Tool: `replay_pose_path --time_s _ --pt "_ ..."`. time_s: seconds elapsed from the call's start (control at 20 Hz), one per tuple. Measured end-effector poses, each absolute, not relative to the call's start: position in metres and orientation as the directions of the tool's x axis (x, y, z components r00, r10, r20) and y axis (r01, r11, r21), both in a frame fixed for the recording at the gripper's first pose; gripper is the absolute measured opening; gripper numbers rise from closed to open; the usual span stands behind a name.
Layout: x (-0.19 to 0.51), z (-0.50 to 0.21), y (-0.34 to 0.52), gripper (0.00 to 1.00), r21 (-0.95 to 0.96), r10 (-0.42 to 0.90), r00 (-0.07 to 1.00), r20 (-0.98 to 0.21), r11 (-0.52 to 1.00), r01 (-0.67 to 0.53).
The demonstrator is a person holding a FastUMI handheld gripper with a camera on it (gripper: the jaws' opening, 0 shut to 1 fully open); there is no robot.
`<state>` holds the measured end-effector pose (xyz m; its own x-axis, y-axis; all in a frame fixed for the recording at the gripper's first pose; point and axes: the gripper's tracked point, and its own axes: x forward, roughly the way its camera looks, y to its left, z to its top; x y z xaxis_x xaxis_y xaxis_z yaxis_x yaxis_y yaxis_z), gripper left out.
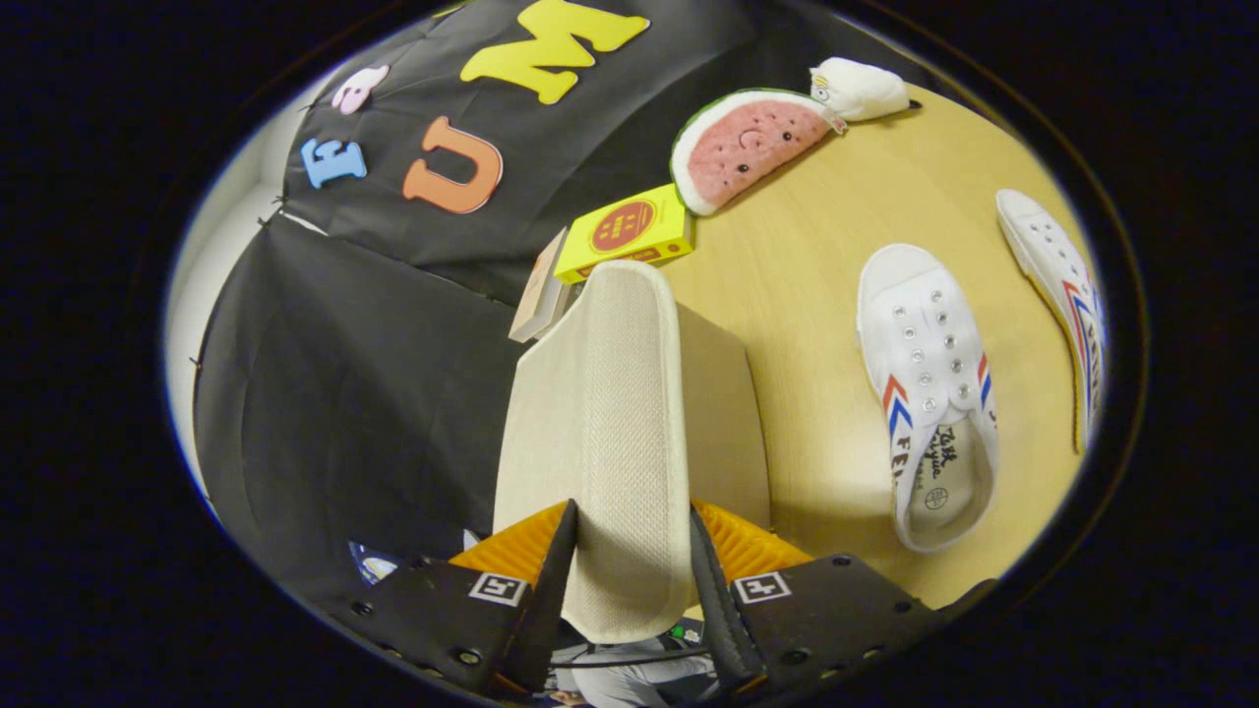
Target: Open the storage box then place both shoes into the box .Put the left shoe in first, then the right shoe, with the right side of both shoes facing outward in a uniform manner.
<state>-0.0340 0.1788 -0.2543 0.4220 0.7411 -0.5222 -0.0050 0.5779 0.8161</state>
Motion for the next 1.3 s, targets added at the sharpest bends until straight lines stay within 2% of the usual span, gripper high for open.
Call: replay_pose_path --time_s 0.25,0.4,0.5,0.7,0.9,1.1,1.3 --pt "-0.032 -0.239 0.156 0.21 0.804 0.718 0.441 -0.539 0.594 0.015" --pt "-0.035 -0.227 0.166 0.0 0.771 0.707 0.445 -0.55 0.634 -0.054" --pt "-0.038 -0.21 0.167 0.0 0.737 0.692 0.462 -0.555 0.667 -0.112" --pt "-0.042 -0.164 0.177 0.0 0.719 0.683 0.493 -0.539 0.678 -0.154" --pt "-0.051 -0.109 0.21 0.0 0.688 0.695 0.528 -0.487 0.678 -0.258" --pt "-0.059 -0.066 0.262 0.0 0.678 0.742 0.516 -0.429 0.642 -0.359" --pt "-0.055 -0.045 0.311 0.0 0.641 0.764 0.491 -0.419 0.632 -0.435"
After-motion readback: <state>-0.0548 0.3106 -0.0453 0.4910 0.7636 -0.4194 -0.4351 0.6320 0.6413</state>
